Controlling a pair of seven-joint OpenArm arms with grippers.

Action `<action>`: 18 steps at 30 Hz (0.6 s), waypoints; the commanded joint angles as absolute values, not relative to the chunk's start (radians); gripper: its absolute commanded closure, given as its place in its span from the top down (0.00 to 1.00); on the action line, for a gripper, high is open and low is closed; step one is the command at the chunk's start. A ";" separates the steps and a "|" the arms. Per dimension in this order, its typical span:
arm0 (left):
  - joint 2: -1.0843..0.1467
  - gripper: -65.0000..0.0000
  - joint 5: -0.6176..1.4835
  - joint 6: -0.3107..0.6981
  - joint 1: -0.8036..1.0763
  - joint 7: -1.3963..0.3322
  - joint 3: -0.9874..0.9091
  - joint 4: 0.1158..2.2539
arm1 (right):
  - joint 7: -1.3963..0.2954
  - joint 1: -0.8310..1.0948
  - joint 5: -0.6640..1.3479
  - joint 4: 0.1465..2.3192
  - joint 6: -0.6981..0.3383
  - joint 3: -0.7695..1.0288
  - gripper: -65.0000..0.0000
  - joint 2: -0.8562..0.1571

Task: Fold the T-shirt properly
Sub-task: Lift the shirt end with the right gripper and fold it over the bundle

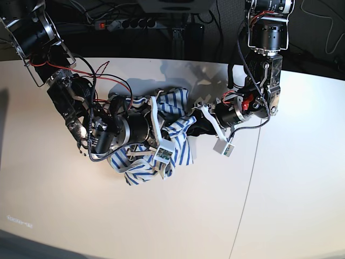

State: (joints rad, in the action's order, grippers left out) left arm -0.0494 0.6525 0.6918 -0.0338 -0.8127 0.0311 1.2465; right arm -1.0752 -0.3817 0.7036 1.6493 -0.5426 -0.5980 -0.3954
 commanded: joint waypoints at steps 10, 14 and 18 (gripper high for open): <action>-0.047 0.29 0.609 0.677 -0.066 -0.868 0.033 1.235 | -1.055 -0.401 0.768 1.658 -0.610 -0.594 0.06 -0.392; -0.051 0.29 0.609 0.677 -0.106 -0.893 0.028 1.235 | -1.055 -0.401 0.772 1.658 -0.610 -0.594 0.41 -0.392; -0.062 0.29 0.610 0.677 -0.141 -0.915 -0.018 1.235 | -1.055 -0.401 0.816 1.658 -0.610 -0.594 0.43 -0.392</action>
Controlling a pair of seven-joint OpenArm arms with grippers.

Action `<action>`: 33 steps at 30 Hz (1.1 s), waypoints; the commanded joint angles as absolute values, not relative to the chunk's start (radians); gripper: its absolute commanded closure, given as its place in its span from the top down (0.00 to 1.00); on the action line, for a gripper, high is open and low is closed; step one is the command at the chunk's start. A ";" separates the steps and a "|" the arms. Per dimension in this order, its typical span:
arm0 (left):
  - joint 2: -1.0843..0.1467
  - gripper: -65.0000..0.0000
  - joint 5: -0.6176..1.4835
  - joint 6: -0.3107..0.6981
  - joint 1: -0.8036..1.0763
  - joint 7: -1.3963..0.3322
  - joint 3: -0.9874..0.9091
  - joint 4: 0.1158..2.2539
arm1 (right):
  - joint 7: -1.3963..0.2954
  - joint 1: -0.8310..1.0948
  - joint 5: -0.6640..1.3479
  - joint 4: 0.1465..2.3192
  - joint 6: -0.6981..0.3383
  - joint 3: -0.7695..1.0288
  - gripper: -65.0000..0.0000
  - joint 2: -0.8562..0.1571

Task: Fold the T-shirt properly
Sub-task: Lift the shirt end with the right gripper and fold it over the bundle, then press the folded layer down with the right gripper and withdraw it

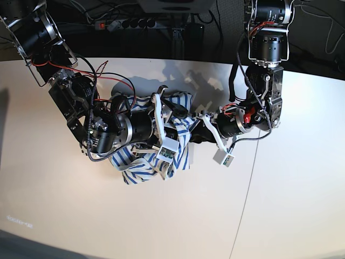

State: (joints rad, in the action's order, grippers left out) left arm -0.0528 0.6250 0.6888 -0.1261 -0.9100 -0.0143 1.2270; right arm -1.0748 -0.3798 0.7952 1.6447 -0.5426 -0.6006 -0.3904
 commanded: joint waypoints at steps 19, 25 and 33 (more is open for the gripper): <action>-0.281 0.29 0.721 0.677 -0.160 -0.925 -0.144 1.235 | -1.126 -0.401 0.995 1.683 -0.613 -0.533 0.43 -0.277; -0.283 0.29 0.731 0.677 -0.160 -0.941 -0.144 1.235 | -1.124 -0.402 0.984 1.683 -0.614 -0.533 0.43 -0.246; -0.283 0.29 0.759 0.678 -0.161 -0.947 -0.144 1.235 | -1.122 -0.402 0.989 1.683 -0.614 -0.533 0.34 -0.245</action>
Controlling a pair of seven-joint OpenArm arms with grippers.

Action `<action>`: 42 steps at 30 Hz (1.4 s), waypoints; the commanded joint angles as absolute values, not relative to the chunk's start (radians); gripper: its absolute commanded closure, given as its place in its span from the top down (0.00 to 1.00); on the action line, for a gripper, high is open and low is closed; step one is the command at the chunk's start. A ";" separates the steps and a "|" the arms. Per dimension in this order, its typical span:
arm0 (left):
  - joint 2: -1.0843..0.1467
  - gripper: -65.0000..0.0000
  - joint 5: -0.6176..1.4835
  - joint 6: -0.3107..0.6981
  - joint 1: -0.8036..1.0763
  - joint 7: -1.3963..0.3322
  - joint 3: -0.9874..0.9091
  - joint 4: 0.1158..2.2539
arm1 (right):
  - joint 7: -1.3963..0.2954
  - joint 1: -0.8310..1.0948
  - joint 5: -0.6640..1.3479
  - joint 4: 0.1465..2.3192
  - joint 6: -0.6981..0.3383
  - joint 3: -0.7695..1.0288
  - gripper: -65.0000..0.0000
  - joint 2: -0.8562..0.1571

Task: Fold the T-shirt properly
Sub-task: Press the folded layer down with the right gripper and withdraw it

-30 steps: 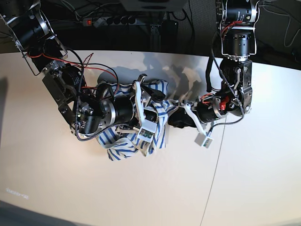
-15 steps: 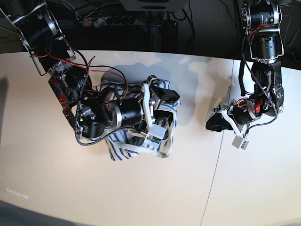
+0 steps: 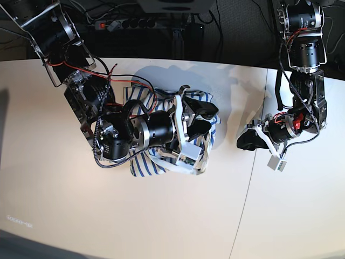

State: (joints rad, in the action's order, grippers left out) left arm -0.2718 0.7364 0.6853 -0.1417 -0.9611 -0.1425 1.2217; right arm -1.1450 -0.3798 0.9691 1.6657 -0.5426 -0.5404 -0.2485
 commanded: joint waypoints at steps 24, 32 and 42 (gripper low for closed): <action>-0.366 0.29 0.759 0.678 -0.160 -0.962 -0.145 1.235 | -1.122 -0.359 0.965 1.683 -0.614 -0.384 0.00 -0.384; -0.366 0.29 0.766 0.678 -0.160 -0.965 -0.145 1.235 | -1.123 -0.247 0.988 1.684 -0.614 -0.551 0.00 -0.329; -0.368 0.29 0.766 0.678 -0.161 -0.966 -0.146 1.236 | -1.116 -0.268 0.963 1.687 -0.614 -0.577 0.00 -0.242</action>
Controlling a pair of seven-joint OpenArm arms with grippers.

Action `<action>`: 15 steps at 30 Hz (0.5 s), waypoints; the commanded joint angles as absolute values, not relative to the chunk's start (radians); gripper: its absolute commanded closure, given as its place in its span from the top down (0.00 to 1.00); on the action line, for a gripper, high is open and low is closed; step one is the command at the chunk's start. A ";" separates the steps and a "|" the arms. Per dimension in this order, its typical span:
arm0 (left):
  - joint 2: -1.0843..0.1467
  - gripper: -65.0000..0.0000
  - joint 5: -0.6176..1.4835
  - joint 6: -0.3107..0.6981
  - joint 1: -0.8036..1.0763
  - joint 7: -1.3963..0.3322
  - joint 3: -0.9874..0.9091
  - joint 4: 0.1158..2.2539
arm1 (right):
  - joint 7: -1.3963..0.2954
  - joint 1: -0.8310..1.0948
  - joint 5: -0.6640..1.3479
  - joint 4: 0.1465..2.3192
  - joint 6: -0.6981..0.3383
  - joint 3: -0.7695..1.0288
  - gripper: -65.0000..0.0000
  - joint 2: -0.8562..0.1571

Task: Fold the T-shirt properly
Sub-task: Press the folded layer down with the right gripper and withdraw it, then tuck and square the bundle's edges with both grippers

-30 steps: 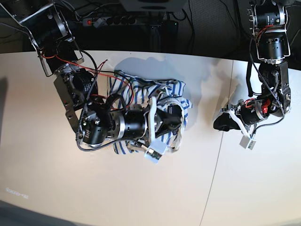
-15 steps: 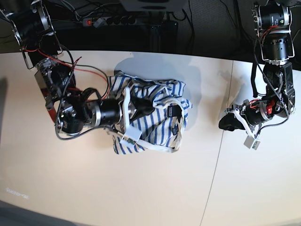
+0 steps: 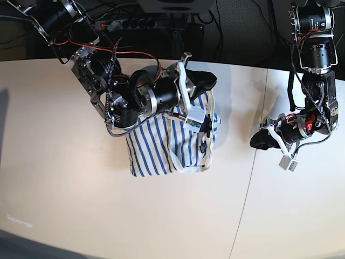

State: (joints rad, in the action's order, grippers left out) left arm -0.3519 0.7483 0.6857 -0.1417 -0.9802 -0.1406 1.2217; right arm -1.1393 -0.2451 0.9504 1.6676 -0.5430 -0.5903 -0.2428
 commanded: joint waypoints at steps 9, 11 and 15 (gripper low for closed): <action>-0.411 0.00 0.882 0.698 -0.160 -1.092 -0.145 1.406 | -0.983 -0.445 0.721 1.643 -0.613 -0.360 0.00 -0.238; -0.418 0.00 0.947 0.698 -0.160 -1.164 -0.144 1.454 | -0.958 -0.490 0.700 1.579 -0.613 -0.345 0.00 -0.237; -0.404 0.00 1.073 0.698 -0.131 -1.219 -0.144 1.490 | -0.911 -0.586 0.670 1.401 -0.613 -0.345 0.00 -0.235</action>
